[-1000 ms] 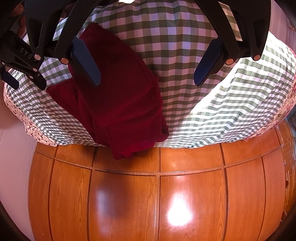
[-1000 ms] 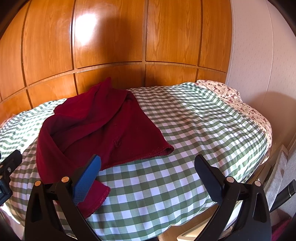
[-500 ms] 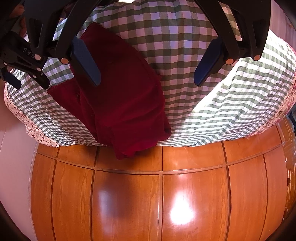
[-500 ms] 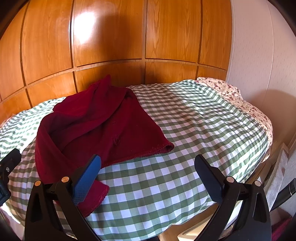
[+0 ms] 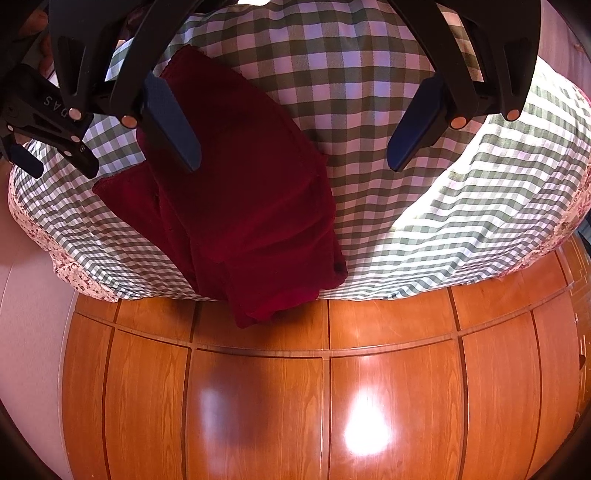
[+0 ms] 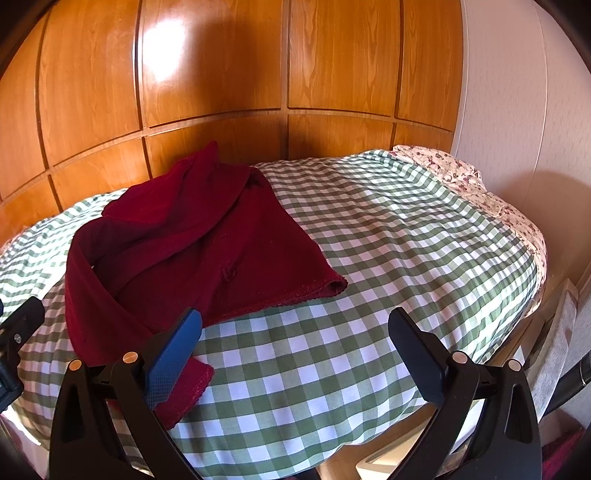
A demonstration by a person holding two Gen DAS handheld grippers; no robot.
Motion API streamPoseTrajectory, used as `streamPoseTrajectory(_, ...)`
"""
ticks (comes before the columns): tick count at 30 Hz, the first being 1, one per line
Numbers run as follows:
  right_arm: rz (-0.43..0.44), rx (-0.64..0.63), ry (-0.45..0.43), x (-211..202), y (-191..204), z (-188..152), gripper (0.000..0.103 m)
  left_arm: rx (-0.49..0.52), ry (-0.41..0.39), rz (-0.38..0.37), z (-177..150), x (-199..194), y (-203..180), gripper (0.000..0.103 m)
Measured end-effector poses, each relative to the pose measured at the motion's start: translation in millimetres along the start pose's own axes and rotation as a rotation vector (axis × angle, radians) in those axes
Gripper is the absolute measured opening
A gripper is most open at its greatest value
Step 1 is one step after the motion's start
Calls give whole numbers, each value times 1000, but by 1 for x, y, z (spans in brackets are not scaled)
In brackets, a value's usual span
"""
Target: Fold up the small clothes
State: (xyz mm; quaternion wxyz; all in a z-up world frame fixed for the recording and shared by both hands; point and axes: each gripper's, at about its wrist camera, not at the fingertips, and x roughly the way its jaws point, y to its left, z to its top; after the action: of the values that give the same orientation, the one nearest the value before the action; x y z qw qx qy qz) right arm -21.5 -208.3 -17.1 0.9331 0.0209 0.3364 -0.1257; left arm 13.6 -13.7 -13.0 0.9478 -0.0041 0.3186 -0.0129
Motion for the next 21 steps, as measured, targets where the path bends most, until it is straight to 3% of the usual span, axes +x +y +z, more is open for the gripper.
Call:
streamPoseTrajectory(9, 1, 16, 35, 12, -5, 0, 100, 30, 16, -21, 5, 14, -3, 100)
streamPoseTrajectory(18, 36, 61, 48, 24, -25, 17, 100, 121, 66, -138, 13, 42, -25, 98)
streamPoseTrajectory(19, 49, 63, 52, 26, -26, 20, 100, 133, 75, -142, 13, 46, -29, 98)
streamPoseTrajectory(21, 95, 72, 67, 33, -26, 28, 100, 158, 109, -167, 11, 57, -36, 83)
